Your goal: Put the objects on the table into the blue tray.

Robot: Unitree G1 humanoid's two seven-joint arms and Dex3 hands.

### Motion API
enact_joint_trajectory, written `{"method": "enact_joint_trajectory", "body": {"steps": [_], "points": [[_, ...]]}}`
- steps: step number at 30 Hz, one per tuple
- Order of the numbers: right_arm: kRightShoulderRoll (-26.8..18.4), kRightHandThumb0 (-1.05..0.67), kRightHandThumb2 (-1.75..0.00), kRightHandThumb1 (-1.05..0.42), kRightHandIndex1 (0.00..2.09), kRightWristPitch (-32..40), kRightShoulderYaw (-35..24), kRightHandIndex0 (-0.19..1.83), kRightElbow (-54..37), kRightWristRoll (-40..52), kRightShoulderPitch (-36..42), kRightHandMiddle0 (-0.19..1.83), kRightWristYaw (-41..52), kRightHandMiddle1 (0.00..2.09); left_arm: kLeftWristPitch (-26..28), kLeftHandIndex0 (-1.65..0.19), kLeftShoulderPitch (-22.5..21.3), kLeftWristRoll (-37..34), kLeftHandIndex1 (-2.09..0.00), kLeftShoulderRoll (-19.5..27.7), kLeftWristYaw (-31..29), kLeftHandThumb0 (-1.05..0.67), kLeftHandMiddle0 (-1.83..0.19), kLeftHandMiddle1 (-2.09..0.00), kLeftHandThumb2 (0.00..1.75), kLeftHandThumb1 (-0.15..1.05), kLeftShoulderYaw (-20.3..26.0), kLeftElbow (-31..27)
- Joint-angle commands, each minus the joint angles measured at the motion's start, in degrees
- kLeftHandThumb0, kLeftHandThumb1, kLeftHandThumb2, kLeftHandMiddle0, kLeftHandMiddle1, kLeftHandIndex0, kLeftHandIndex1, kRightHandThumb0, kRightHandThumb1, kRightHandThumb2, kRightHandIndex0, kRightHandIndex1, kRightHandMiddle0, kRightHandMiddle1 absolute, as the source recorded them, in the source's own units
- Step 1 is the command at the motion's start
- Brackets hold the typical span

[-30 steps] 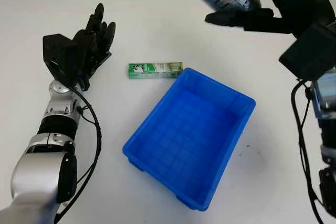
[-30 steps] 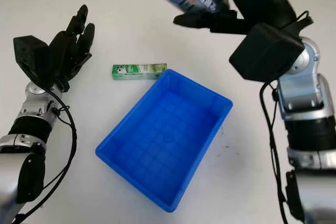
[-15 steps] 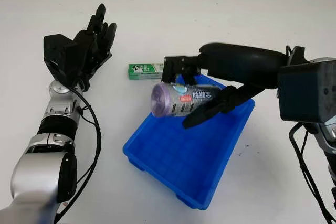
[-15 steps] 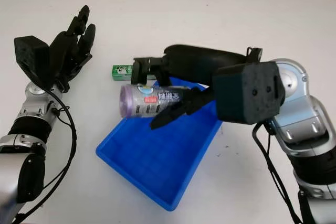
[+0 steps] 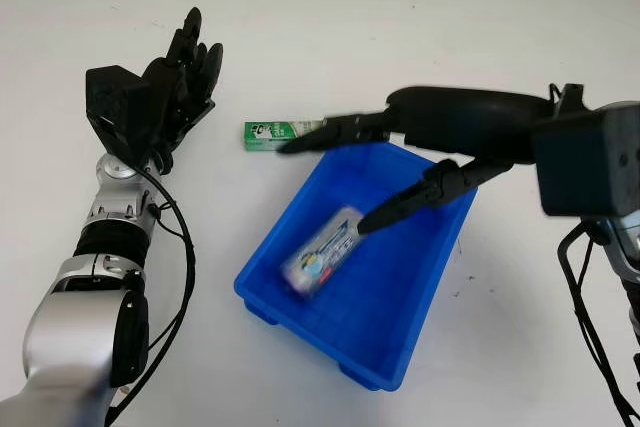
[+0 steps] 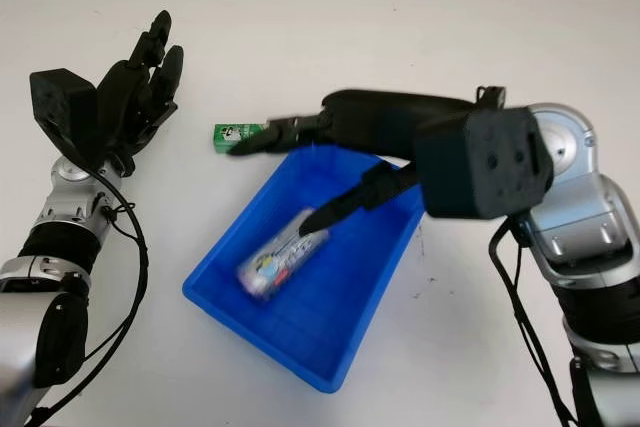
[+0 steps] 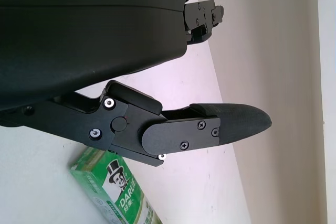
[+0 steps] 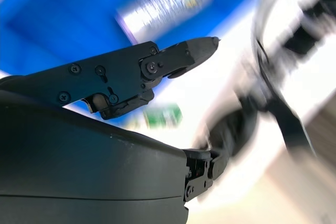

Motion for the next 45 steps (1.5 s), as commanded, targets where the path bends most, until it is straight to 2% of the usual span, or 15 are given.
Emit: {"method": "enact_joint_trajectory", "body": {"steps": [1, 5, 6, 9, 12, 17, 23, 26, 28, 30, 33, 37, 43, 45], "points": [[3.53, -0.63, -0.07, -1.0, 0.01, 0.06, -4.8, -0.12, 3.26, 3.64, -0.09, -0.08, -3.42, 0.0, -0.19, 0.16, -0.15, -0.2, -0.05, -0.15, 0.2, -0.8, 0.15, -0.05, 0.54, 1.05, 0.01, -0.87], [7.72, -0.72, -0.26, -1.04, 0.03, -5.69, -9.41, -0.13, 10.81, 1.58, 0.48, -0.08, -14.42, 0.03, -0.18, 0.16, -0.08, -0.42, -0.05, -0.07, -0.27, -0.79, 0.15, -0.05, 0.54, 1.05, 0.13, -0.76], [8.34, -0.72, -0.38, -1.05, 0.04, -6.3, -10.3, -0.12, 12.66, 0.48, 0.74, -0.08, -17.55, 0.03, -0.21, 0.17, -0.09, -0.5, -0.05, -0.02, -0.42, -0.79, 0.16, -0.05, 0.54, 1.05, 0.19, -0.68], [8.82, -0.7, -0.53, -1.05, 0.03, -6.48, -11.42, -0.15, 16.77, -0.53, 1.03, -0.1, -21.71, 0.02, -0.41, 0.17, -0.12, -0.55, -0.05, 0.17, -0.73, -0.78, 0.16, -0.05, 0.55, 1.05, 0.19, -0.51], [7.95, -0.7, -0.59, -1.05, 0.0, -4.95, -12.31, -0.19, 22.06, -2.16, 1.63, -0.16, -24.87, 0.01, -0.32, 0.16, -0.12, -0.4, -0.05, 0.36, -0.72, -0.79, 0.15, -0.05, 0.55, 1.05, 0.09, -0.73], [8.09, -0.68, -0.64, -1.05, 0.0, -3.57, -13.18, -0.19, 24.93, -3.45, 3.26, -0.19, -28.3, 0.01, -0.41, 0.15, -0.43, 0.21, -0.06, 1.08, -0.79, -0.81, 0.15, -0.06, 0.53, 1.05, -0.23, -0.65], [8.39, -0.66, -0.67, -1.05, 0.0, -0.38, -13.26, -0.19, 24.63, -3.66, 5.76, -0.19, -30.86, 0.0, -1.23, 0.1, -1.25, 1.63, -0.07, 3.26, -3.14, -0.71, 0.12, -0.06, 0.29, 1.05, -1.31, -1.43], [8.92, -0.67, -0.64, -1.05, 0.0, 2.24, -13.5, -0.19, 24.2, -3.24, 6.66, -0.19, -32.15, 0.0, -4.38, 0.07, -2.11, 3.74, -0.07, 5.29, -5.08, -0.7, 0.07, -0.06, 0.13, 1.05, -2.89, -1.45], [9.1, -0.67, -0.63, -1.05, 0.0, 2.65, -13.41, -0.19, 24.3, -3.03, 7.09, -0.19, -32.35, 0.0, -4.85, 0.08, -3.04, 4.89, -0.06, 6.48, -6.65, -0.66, 0.08, -0.05, 0.07, 1.0, -4.05, -2.08], [9.52, -0.66, -0.64, -1.05, 0.0, 2.63, -13.39, -0.19, 24.44, -2.74, 7.37, -0.19, -32.52, 0.0, -5.36, 0.07, -3.77, 8.83, -0.07, 8.61, -6.05, -0.65, 0.07, -0.06, 0.06, 0.98, -6.69, -3.82], [10.43, -0.66, -0.64, -1.05, 0.0, 2.65, -13.28, -0.19, 24.1, -2.93, 7.8, -0.19, -33.68, 0.0, -2.51, 0.07, -4.77, 13.65, -0.06, 11.37, -7.16, -0.67, 0.08, -0.05, 0.04, 0.95, -10.2, -8.1], [11.04, -0.65, -0.65, -1.05, 0.0, 2.5, -13.0, -0.19, 23.93, -2.89, 8.0, -0.19, -33.81, 0.0, -2.81, 0.06, -5.98, 21.57, -0.07, 14.05, -7.18, -0.79, 0.05, -0.06, 0.05, 0.96, -15.76, -12.25], [11.47, -0.65, -0.67, -1.05, 0.0, 2.42, -12.72, -0.19, 23.85, -2.86, 8.01, -0.19, -33.55, 0.0, -4.1, 0.07, -8.9, 25.83, -0.06, 13.15, -10.02, -0.73, 0.07, -0.05, 0.04, 0.91, -20.93, -11.11], [11.73, -0.65, -0.66, -1.05, 0.0, 2.36, -12.91, -0.19, 23.71, -2.7, 8.14, -0.19, -33.73, 0.0, -6.0, 0.06, -9.8, 26.56, -0.06, 12.15, -9.84, -0.69, 0.07, -0.05, 0.04, 0.89, -22.24, -8.75]]}}
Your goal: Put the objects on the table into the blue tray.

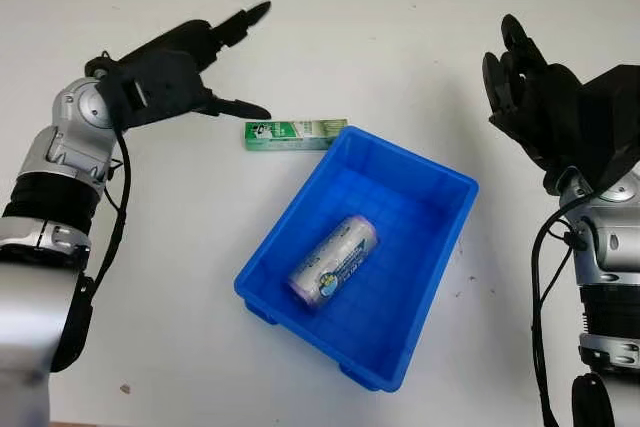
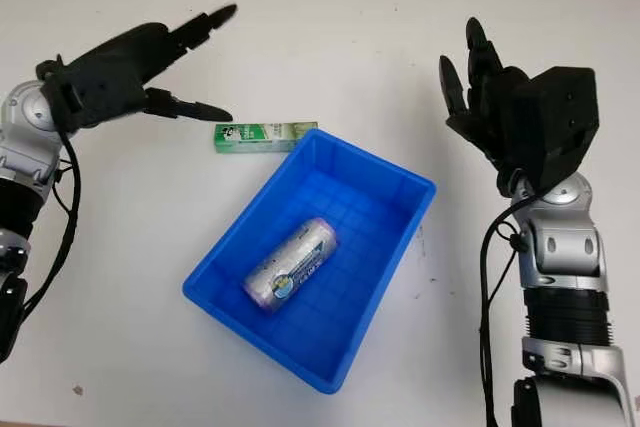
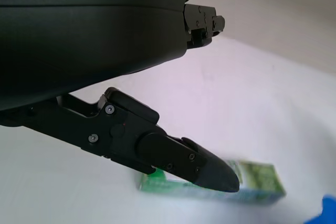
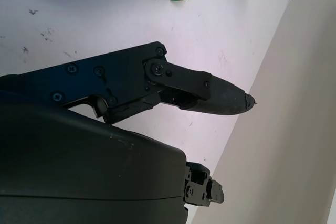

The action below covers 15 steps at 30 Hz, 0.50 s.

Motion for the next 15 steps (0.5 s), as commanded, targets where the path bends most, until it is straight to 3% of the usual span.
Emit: {"method": "enact_joint_trajectory", "body": {"steps": [1, 5, 10, 15], "points": [[0.3, -0.64, -0.66, -1.05, 0.0, -0.11, -0.47, -0.19, -1.14, 0.3, 0.64, -0.19, -0.15, 0.0, -1.95, 0.06, -2.94, 0.85, -0.06, -0.81, 0.16, -0.69, 0.07, -0.05, 0.04, 0.89, -1.42, 2.25], [0.09, -0.65, -0.65, -1.05, 0.0, 0.29, -0.44, -0.19, -1.94, -0.01, 0.97, -0.19, -0.26, 0.0, -2.96, 0.01, -4.26, 1.88, -0.08, -2.54, 0.84, -0.63, 0.01, -0.08, 0.04, 0.85, -2.88, 5.3], [0.13, -0.66, -0.63, -1.05, 0.0, 2.04, -0.89, -0.19, -3.59, 0.39, 1.25, -0.19, -0.67, 0.01, -1.66, 0.03, -4.04, 3.68, -0.07, -3.2, -2.44, -0.65, -0.06, -0.08, 0.05, 0.86, -5.58, 3.93], [0.01, -0.65, -0.63, -1.05, 0.0, 2.39, -1.03, -0.19, -4.15, 0.83, 1.47, -0.19, -0.04, 0.0, -4.88, -0.05, -1.55, 7.31, -0.1, -3.5, 2.89, -0.71, -0.07, -0.07, 0.05, 0.85, -8.26, 3.34]]}}
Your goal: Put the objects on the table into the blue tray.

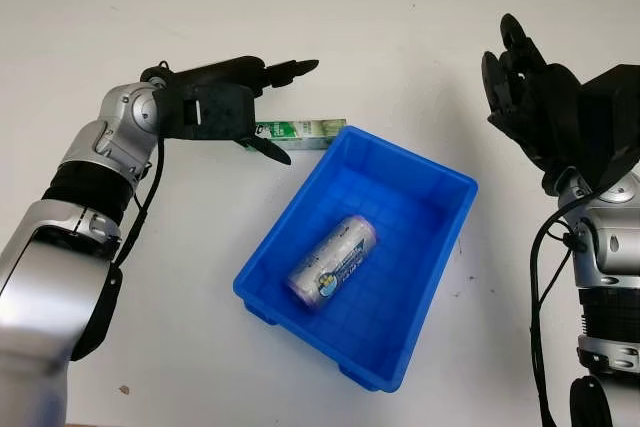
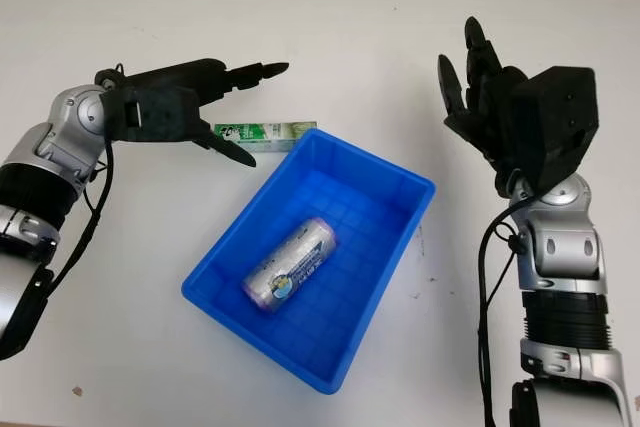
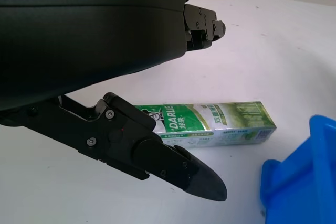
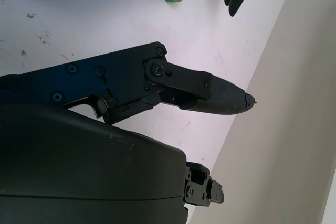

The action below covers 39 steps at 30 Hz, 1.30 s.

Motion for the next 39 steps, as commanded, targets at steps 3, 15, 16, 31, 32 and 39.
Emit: {"method": "enact_joint_trajectory", "body": {"steps": [3, 15, 16, 31, 32, 39], "points": [[-0.03, -0.65, -0.63, -1.05, 0.0, 0.75, -0.82, -0.19, -1.54, 0.79, 0.81, -0.19, 0.31, 0.0, 1.04, -0.15, 3.84, 10.83, -0.13, 0.87, 12.2, -0.67, -0.19, -0.09, 0.05, 0.84, -5.21, -5.49], [-0.3, -0.65, -0.62, -1.05, 0.0, 0.36, -0.73, -0.19, -0.78, 1.36, 0.34, -0.19, 1.34, 0.0, 14.72, -0.16, 8.61, 42.14, -1.43, 1.72, 44.87, -0.18, -0.65, -2.07, 0.05, 1.02, -20.08, -11.39], [-0.18, -0.65, -0.63, -1.05, 0.0, 0.38, -0.8, -0.19, -0.89, 1.53, 0.35, -0.19, 1.4, 0.0, 15.61, -0.12, 8.55, 43.1, -1.53, 1.49, 46.26, -0.14, -0.71, -2.08, 0.05, 1.02, -20.66, -10.86], [-0.31, -0.63, -0.64, -1.05, 0.0, -2.02, -0.95, -0.19, 0.07, 2.12, 0.52, -0.19, 3.04, 0.0, 16.49, -0.08, 6.45, 40.26, -2.09, 0.71, 48.82, -0.46, -1.0, -2.09, 0.37, 1.05, -20.53, -7.16], [-0.26, -0.62, -0.64, -1.05, 0.0, -2.03, -0.97, -0.19, 0.04, 2.1, 0.55, -0.19, 2.98, 0.0, 15.22, -0.08, 5.98, 38.72, -2.09, 0.75, 48.37, -0.46, -0.99, -2.09, 0.36, 1.05, -19.84, -6.49], [-0.46, -0.62, -0.64, -1.05, 0.0, -2.75, -0.85, -0.19, 0.49, 1.71, 0.57, -0.19, 2.94, 0.0, 12.27, -0.23, 1.02, 33.61, -2.09, 0.63, 50.44, -0.44, -0.91, -2.09, 0.28, 1.05, -17.47, 0.62]]}}
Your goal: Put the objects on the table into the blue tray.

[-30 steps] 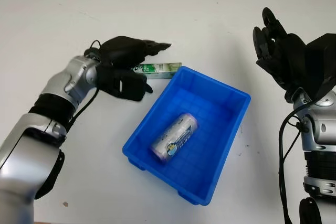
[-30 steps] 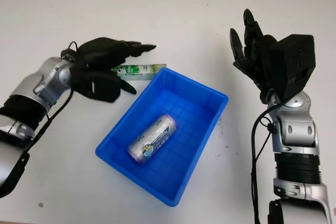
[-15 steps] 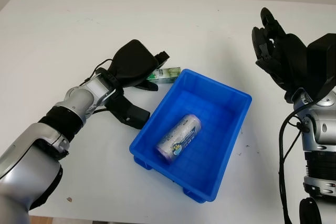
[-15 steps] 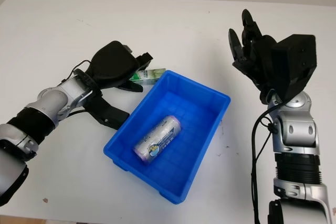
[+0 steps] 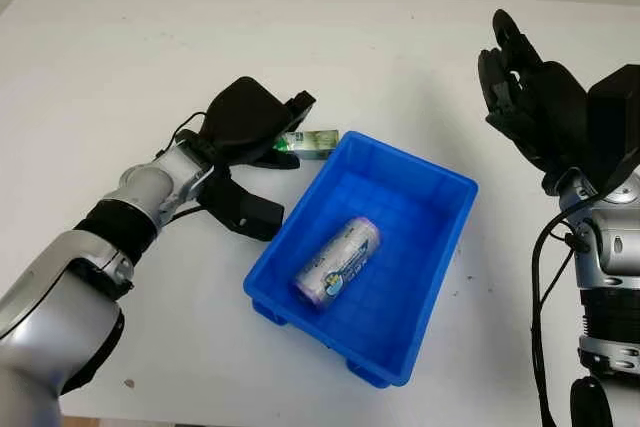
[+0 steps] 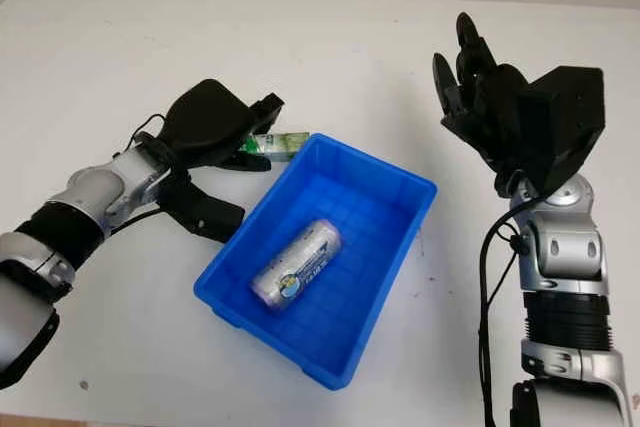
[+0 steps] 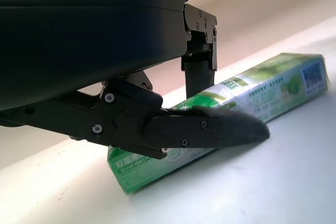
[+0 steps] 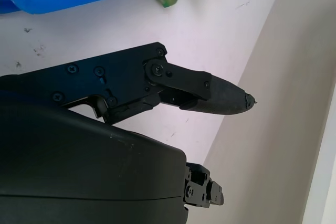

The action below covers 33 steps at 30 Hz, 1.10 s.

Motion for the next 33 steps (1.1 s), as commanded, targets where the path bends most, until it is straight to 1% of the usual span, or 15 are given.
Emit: {"method": "enact_joint_trajectory", "body": {"steps": [1, 2, 4, 6, 7, 10, 14, 16, 18, 21, 23, 25, 27, 31, 33], "points": [[-0.43, -0.62, -0.64, -1.05, 0.0, -0.82, -0.52, -0.19, -0.14, -0.17, 0.46, -0.19, -0.15, 0.0, 0.16, -0.25, -3.74, -0.8, -2.09, 0.04, 1.6, -0.43, -0.9, -2.09, 0.27, 1.05, 0.93, 2.66], [-0.45, -0.62, -0.64, -1.05, 0.0, -0.99, -0.5, -0.19, -0.13, -0.19, 0.49, -0.19, -0.07, 0.0, 1.05, -0.18, -4.57, -0.26, -1.97, -0.06, 3.37, -0.43, -0.9, -2.09, 0.19, 1.04, 0.62, 3.82], [-0.43, -0.62, -0.64, -1.05, 0.0, -1.11, -0.53, -0.19, -0.13, -0.15, 0.5, -0.19, -0.01, 0.0, 1.71, -0.2, -5.93, -0.22, -1.89, -0.12, 5.27, -0.44, -0.89, -2.09, 0.12, 1.05, 0.39, 5.8], [-0.35, -0.61, -0.65, -1.05, 0.0, -1.36, -0.61, -0.19, -0.03, -0.03, 0.49, -0.19, 0.07, 0.0, 1.65, -0.24, -7.57, -1.06, -1.98, -0.09, 5.93, -0.4, -0.85, -2.09, 0.08, 1.03, 0.61, 8.32], [-0.28, -0.61, -0.65, -1.05, 0.0, -1.33, -0.62, -0.19, -0.04, -0.07, 0.47, -0.19, -0.08, 0.0, 2.35, -0.22, -8.54, -0.9, -2.05, -0.11, 5.72, -0.41, -0.81, -2.09, 0.11, 1.04, 0.3, 9.61], [-0.14, -0.62, -0.65, -1.05, 0.0, -1.4, -0.59, -0.19, -0.02, 0.05, 0.39, -0.19, -0.08, 0.0, 4.74, -0.22, -10.55, -0.58, -2.02, -0.47, 6.37, -0.41, -0.64, -2.09, 0.14, 1.05, -0.28, 12.78], [-0.14, -0.63, -0.63, -1.05, 0.0, -1.2, -0.28, -0.19, -0.37, -0.12, 0.51, -0.19, -0.04, 0.0, 4.66, -0.31, -12.01, -3.84, -2.08, -0.79, 11.48, -0.41, -0.65, -2.09, 0.13, 1.04, 1.8, 15.92], [0.01, -0.64, -0.63, -1.05, 0.0, -1.35, -0.27, -0.19, -0.49, -0.23, 0.65, -0.19, -0.25, 0.0, 5.76, -0.33, -12.56, -4.49, -2.09, -0.84, 12.77, -0.42, -0.72, -2.09, 0.21, 1.05, 1.85, 15.69], [0.11, -0.62, -0.63, -1.05, 0.0, -1.62, -0.33, -0.19, -0.5, -0.01, 0.8, -0.19, -0.06, 0.0, 5.07, -0.23, -12.45, -5.11, -2.04, -0.44, 15.04, -0.4, -0.69, -2.09, 0.23, 1.05, 2.13, 14.53], [0.22, -0.63, -0.63, -1.05, 0.0, -1.57, -0.29, -0.19, -0.51, -0.02, 0.82, -0.19, -0.2, 0.0, 0.94, -0.21, -11.67, -7.43, -2.08, 0.26, 15.67, -0.39, -0.67, -2.09, 0.27, 1.05, 3.56, 11.64], [0.4, -0.63, -0.63, -1.05, 0.0, -1.55, -0.27, -0.19, -0.55, 0.01, 0.83, -0.19, -0.37, 0.0, -5.8, -0.33, -10.04, -13.26, -2.09, 0.89, 10.54, -0.43, -0.74, -2.09, 0.3, 1.05, 6.83, 7.91], [0.54, -0.62, -0.63, -1.05, 0.0, -1.17, -0.23, -0.19, -0.68, 0.01, 0.78, -0.19, -0.65, 0.0, -11.95, -0.36, -7.27, -21.82, -2.09, 1.59, 0.41, -0.44, -0.78, -2.09, 0.31, 1.05, 11.03, 2.0], [0.6, -0.63, -0.63, -1.05, 0.0, -1.25, -0.21, -0.19, -0.5, 0.04, 0.71, -0.19, -0.59, 0.0, -13.68, -0.38, -3.53, -30.04, -2.09, 2.3, -10.73, -0.46, -0.78, -2.09, 0.33, 1.05, 14.61, -6.52], [0.5, -0.63, -0.63, -1.05, 0.0, -1.54, 0.07, -0.19, -0.27, -0.16, 0.76, -0.19, -0.24, 0.0, -6.53, -0.47, 4.05, -47.79, -2.09, 2.9, -34.49, -0.45, -0.75, -2.09, 0.33, 1.05, 20.63, -24.82], [0.45, -0.63, -0.63, -1.05, 0.0, -1.85, 0.17, -0.19, -0.1, -0.17, 0.75, -0.19, 0.05, 0.0, -2.61, -0.48, 6.77, -54.56, -2.09, 3.2, -43.38, -0.41, -0.78, -2.09, 0.33, 1.05, 22.6, -31.55]]}}
